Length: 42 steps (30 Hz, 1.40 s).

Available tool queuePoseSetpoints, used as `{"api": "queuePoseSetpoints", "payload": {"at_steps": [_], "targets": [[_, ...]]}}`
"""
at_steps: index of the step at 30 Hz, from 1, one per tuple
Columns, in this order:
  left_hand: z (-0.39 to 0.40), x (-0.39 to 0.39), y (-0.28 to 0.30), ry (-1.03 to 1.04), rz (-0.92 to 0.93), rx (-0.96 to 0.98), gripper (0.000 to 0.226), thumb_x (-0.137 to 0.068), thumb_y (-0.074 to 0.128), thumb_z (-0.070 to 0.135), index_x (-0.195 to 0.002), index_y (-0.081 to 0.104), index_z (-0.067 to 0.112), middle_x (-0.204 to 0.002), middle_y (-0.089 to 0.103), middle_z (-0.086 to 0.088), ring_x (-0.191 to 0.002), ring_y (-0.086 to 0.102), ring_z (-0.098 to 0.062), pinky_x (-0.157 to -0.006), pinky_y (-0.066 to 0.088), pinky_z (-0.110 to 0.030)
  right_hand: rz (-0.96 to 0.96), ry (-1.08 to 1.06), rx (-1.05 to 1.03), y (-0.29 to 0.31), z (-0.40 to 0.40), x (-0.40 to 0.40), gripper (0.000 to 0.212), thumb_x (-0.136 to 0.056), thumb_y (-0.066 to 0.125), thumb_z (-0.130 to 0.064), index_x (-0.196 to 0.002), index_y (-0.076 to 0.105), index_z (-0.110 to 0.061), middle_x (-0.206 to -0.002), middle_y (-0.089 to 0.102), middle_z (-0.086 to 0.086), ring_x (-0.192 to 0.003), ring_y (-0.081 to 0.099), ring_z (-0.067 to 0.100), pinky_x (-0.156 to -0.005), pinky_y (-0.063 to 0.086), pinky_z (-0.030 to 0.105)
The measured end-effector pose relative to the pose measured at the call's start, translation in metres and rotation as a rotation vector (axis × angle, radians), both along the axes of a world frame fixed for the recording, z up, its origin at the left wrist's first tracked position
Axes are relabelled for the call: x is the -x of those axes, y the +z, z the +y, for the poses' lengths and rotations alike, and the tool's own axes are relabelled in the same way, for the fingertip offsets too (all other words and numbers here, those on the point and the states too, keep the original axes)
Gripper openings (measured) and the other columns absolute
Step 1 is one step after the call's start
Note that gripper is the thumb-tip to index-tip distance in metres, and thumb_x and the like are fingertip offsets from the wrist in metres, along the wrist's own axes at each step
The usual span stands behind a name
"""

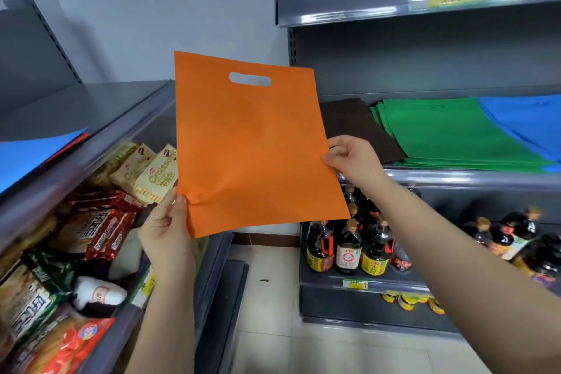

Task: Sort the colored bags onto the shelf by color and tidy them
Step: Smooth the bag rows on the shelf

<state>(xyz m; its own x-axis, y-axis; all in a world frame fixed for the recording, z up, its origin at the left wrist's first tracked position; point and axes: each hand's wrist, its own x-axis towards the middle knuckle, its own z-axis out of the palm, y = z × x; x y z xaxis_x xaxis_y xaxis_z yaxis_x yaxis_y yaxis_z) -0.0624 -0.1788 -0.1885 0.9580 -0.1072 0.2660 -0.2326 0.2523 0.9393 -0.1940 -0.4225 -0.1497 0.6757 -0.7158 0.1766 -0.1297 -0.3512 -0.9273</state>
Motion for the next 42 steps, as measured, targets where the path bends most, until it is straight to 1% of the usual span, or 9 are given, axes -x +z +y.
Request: {"api": "queuePoseSetpoints", "payload": {"at_steps": [4, 8, 16, 21, 27, 31, 36, 39, 42], "targets": [[-0.026, 0.024, -0.007, -0.049, 0.002, -0.088, 0.027, -0.094, 0.056, 0.015, -0.12, 0.063, 0.017, -0.113, 0.067, -0.002, -0.109, 0.061, -0.015, -0.098, 0.047, -0.035, 0.023, -0.079, 0.033, 0.001, -0.024, 0.034, 0.018, -0.086, 0.062, -0.001, -0.087, 0.061, -0.018, -0.075, 0.065, -0.003, -0.077, 0.065, 0.019, -0.076, 0.052, 0.032], [-0.062, 0.062, -0.008, -0.112, -0.013, -0.128, 0.025, -0.095, 0.054, 0.012, -0.116, 0.061, 0.025, -0.099, 0.065, 0.015, -0.087, 0.06, 0.008, -0.081, 0.046, -0.016, 0.026, -0.142, 0.052, 0.001, -0.054, 0.084, 0.017, -0.086, 0.06, 0.002, -0.087, 0.061, -0.015, -0.072, 0.062, -0.004, -0.081, 0.063, 0.021, -0.078, 0.052, 0.033], [-0.156, 0.158, -0.009, -0.259, -0.097, -0.189, 0.022, -0.096, 0.052, 0.011, -0.113, 0.064, 0.016, -0.081, 0.063, 0.006, -0.072, 0.058, 0.0, -0.063, 0.047, -0.006, 0.02, -0.314, 0.057, 0.005, -0.13, 0.206, 0.031, -0.084, 0.06, 0.006, -0.075, 0.058, -0.023, -0.067, 0.058, -0.005, -0.068, 0.059, 0.012, -0.075, 0.051, 0.031], [-0.212, 0.212, -0.008, -0.413, -0.102, -0.246, 0.023, -0.092, 0.057, 0.009, -0.095, 0.066, 0.03, -0.063, 0.067, 0.021, -0.067, 0.059, 0.006, -0.067, 0.051, -0.013, 0.035, -0.446, 0.118, 0.002, -0.176, 0.28, 0.013, -0.086, 0.06, 0.002, -0.087, 0.062, -0.011, -0.072, 0.058, -0.004, -0.084, 0.061, 0.02, -0.078, 0.051, 0.034], [-0.276, 0.259, -0.004, -0.601, -0.161, -0.347, 0.018, -0.089, 0.064, 0.016, -0.099, 0.067, 0.03, -0.078, 0.073, 0.014, -0.087, 0.067, -0.017, -0.083, 0.053, -0.043, 0.031, -0.594, 0.128, -0.006, -0.23, 0.354, 0.015, -0.089, 0.055, 0.003, -0.088, 0.059, -0.011, -0.074, 0.055, -0.01, -0.085, 0.058, 0.018, -0.077, 0.049, 0.029], [-0.329, 0.287, 0.004, -0.658, -0.189, -0.384, 0.017, -0.087, 0.065, 0.013, -0.096, 0.066, 0.027, -0.069, 0.07, 0.019, -0.067, 0.064, -0.001, -0.071, 0.055, -0.032, 0.03, -0.674, 0.14, -0.009, -0.27, 0.395, 0.017, -0.087, 0.055, 0.005, -0.084, 0.058, -0.011, -0.074, 0.055, -0.01, -0.084, 0.057, 0.019, -0.076, 0.044, 0.027], [-0.407, 0.318, 0.011, -0.76, -0.198, -0.409, 0.018, -0.084, 0.068, 0.009, -0.101, 0.067, 0.016, -0.083, 0.07, 0.004, -0.077, 0.067, -0.014, -0.084, 0.055, -0.038, 0.066, -0.786, 0.174, -0.003, -0.327, 0.44, 0.02, -0.085, 0.055, 0.005, -0.083, 0.062, -0.013, -0.076, 0.06, -0.005, -0.083, 0.059, 0.018, -0.075, 0.046, 0.028], [-0.452, 0.336, 0.015, -0.795, -0.245, -0.387, 0.018, -0.083, 0.068, 0.007, -0.099, 0.066, 0.016, -0.077, 0.067, 0.008, -0.055, 0.059, 0.004, -0.065, 0.052, -0.018, 0.097, -0.835, 0.206, 0.003, -0.362, 0.461, 0.015, -0.086, 0.055, 0.004, -0.094, 0.065, -0.004, -0.086, 0.061, 0.002, -0.084, 0.058, 0.015, -0.076, 0.045, 0.025], [-0.493, 0.356, 0.019, -0.844, -0.232, -0.368, 0.015, -0.084, 0.067, 0.005, -0.091, 0.066, 0.018, -0.076, 0.067, 0.004, -0.041, 0.051, 0.001, -0.052, 0.046, -0.018, 0.126, -0.88, 0.215, 0.004, -0.398, 0.482, 0.016, -0.087, 0.056, 0.002, -0.099, 0.065, -0.001, -0.091, 0.061, 0.003, -0.086, 0.057, 0.014, -0.081, 0.046, 0.027]]}}
